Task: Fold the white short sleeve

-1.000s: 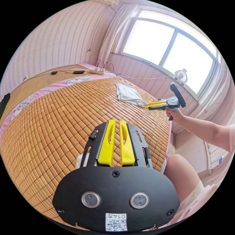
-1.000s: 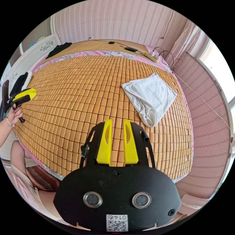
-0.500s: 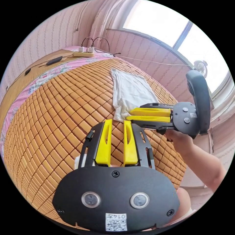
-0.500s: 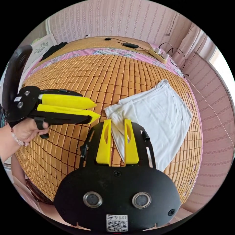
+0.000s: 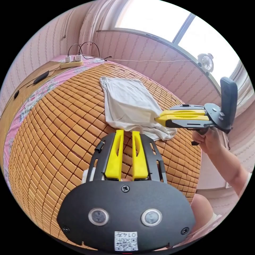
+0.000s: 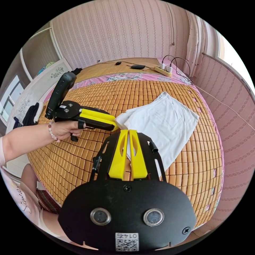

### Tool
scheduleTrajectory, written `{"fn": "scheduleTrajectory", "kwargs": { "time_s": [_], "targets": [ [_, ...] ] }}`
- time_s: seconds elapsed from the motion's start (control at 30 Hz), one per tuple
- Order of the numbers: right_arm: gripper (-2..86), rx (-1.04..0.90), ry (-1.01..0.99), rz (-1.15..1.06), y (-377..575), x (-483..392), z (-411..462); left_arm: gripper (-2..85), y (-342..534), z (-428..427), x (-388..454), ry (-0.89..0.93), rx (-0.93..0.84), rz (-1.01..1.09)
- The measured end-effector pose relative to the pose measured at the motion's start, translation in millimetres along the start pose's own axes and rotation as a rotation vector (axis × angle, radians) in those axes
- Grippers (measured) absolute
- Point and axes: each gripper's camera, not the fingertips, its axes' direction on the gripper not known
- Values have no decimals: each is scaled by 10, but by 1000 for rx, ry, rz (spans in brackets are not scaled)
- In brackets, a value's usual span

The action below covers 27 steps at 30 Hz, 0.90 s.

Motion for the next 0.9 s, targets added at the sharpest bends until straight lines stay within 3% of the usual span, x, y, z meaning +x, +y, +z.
{"fn": "scheduleTrajectory", "kwargs": {
  "time_s": [0.13, 0.4, 0.5, 0.6, 0.7, 0.8, 0.9],
  "targets": [
    [-1, -17, 5, 50, 245, 246, 35, 88, 46, -94, -14, -12, 36, 84],
    [1, 116, -52, 132, 741, 740, -340, 125, -68, -373, -59, -77, 48, -35],
    [2, 179, -88, 161, 917, 898, -537, 123, -143, -318, -38, -88, -38, -37],
    [2, 241, -129, 198, 1113, 1026, -767, 51, -187, -238, 72, -184, -124, -68],
    [2, 339, -136, 212, 1354, 1102, -1180, 4, -191, -431, 304, -257, -178, 60],
    [1, 494, -173, 235, 1689, 1125, -1841, -3, -54, -1097, 356, -218, -107, 42],
    [0, 632, -226, 279, 2132, 1053, -2591, -6, 352, -2258, 263, -68, 52, -73]
  ]
}}
